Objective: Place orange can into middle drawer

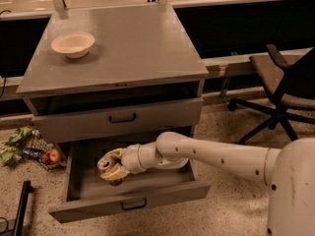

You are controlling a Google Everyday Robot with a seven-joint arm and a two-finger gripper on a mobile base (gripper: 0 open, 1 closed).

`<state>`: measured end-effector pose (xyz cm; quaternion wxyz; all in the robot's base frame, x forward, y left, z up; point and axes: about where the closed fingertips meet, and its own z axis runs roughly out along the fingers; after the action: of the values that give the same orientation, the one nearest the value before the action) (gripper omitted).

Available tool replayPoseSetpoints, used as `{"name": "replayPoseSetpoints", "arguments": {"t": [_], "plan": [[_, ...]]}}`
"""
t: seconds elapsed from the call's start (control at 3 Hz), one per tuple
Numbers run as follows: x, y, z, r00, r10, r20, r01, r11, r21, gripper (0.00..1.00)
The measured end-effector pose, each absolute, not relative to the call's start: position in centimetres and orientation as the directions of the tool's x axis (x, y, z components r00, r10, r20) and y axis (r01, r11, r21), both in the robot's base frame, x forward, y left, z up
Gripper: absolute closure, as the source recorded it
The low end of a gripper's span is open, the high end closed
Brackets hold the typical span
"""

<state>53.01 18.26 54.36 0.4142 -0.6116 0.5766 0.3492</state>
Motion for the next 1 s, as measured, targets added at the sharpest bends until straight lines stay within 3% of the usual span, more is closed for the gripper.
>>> {"name": "replayPoseSetpoints", "arguments": {"t": [1.0], "plan": [[56.6,17.5,47.4,0.174,-0.413,-0.894,-0.978,0.033,-0.206,1.0]]}}
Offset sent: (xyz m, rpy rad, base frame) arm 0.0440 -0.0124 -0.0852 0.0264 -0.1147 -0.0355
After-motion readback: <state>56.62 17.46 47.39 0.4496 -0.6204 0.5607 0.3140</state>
